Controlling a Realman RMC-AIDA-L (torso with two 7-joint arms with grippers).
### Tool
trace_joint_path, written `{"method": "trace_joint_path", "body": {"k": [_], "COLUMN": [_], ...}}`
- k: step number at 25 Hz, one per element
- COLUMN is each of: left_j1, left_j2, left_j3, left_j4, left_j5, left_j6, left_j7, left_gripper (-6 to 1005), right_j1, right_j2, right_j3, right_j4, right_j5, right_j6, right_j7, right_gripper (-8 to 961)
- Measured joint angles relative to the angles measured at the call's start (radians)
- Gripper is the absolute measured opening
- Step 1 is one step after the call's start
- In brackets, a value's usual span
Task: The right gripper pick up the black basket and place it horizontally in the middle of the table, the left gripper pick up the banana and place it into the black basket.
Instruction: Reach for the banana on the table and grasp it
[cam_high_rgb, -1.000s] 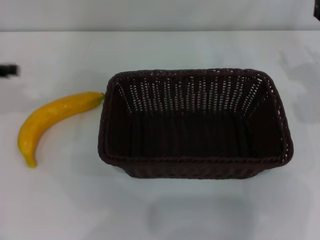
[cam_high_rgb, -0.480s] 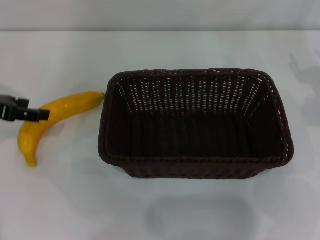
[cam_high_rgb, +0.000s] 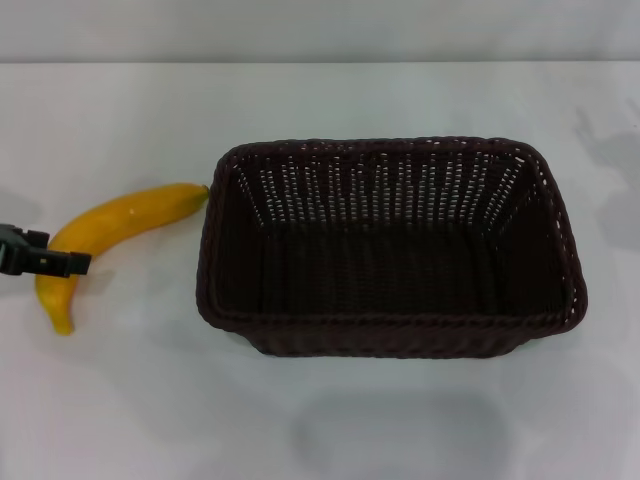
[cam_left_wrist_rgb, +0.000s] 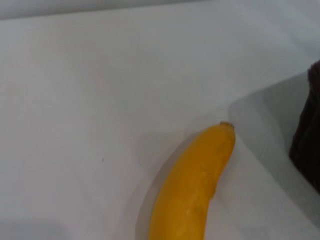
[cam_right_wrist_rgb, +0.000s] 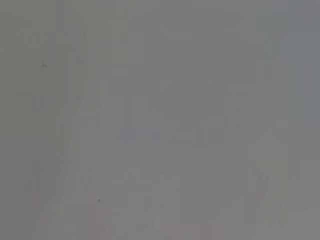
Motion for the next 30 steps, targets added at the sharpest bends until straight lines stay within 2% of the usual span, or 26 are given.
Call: {"method": "trace_joint_path", "body": {"k": [10, 15, 22, 30], "left_j1": [-0.016, -0.016, -0.015, -0.029], "left_j2": [-0.008, -0.02, -0.027, -0.022], "left_j3": [0.01, 0.01, 0.0, 0.002], "left_j4": [-0.002, 0.001, 0.006, 0.006], "left_j5": [0.083, 0.094, 0.042, 0.005], "left_j6": [0.025, 0.045, 0.078, 0.093], "left_j7": [-0.002, 0.0, -0.005, -0.165], "left_gripper": [858, 858, 858, 858], "right_j1": [0.004, 0.008, 0.011, 0.02], "right_j2": [0.0, 0.0, 0.0, 0.0], "right_j3": [0.001, 0.001, 0.002, 0.027], "right_j4": [0.01, 0.022, 0.033, 0.036], "right_j5": [0.015, 0.027, 0.029, 0.029], "right_j6": [0.007, 0.007, 0.007, 0.007], "right_j7": [0.002, 0.003, 0.004, 0.005], "right_gripper": [722, 722, 722, 722]}}
